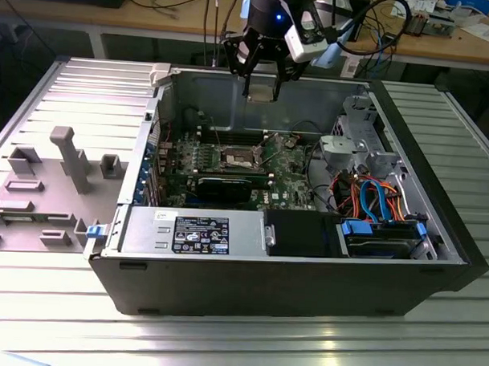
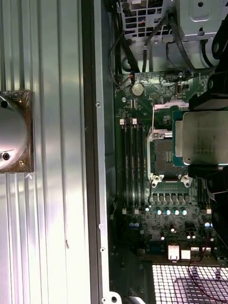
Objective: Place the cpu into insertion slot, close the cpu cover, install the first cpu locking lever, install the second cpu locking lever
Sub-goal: 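Place the cpu into insertion slot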
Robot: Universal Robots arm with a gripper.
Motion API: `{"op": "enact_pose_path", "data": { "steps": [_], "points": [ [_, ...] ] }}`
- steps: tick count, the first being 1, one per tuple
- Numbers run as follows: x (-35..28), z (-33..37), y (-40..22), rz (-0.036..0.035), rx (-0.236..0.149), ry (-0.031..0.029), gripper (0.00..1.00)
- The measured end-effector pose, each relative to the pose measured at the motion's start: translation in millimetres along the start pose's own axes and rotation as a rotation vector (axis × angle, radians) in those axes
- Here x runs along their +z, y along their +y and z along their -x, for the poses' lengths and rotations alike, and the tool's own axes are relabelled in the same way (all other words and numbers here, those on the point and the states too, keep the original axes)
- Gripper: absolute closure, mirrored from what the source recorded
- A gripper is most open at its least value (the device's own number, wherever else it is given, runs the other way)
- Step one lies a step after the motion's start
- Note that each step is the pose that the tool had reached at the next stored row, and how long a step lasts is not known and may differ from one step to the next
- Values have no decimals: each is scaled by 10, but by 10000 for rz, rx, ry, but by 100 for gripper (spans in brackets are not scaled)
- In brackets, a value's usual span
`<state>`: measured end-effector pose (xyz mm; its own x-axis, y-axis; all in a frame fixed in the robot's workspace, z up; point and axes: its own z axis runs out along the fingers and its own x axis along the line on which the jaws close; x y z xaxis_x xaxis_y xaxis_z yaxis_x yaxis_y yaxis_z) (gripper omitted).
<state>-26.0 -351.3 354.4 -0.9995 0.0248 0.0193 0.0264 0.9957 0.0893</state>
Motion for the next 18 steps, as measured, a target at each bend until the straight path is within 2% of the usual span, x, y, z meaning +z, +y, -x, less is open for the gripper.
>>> {"op": "enact_pose_path", "data": {
  "steps": [18],
  "points": [
    [63,2,-31,0,-1,0,45]
  ]
}}
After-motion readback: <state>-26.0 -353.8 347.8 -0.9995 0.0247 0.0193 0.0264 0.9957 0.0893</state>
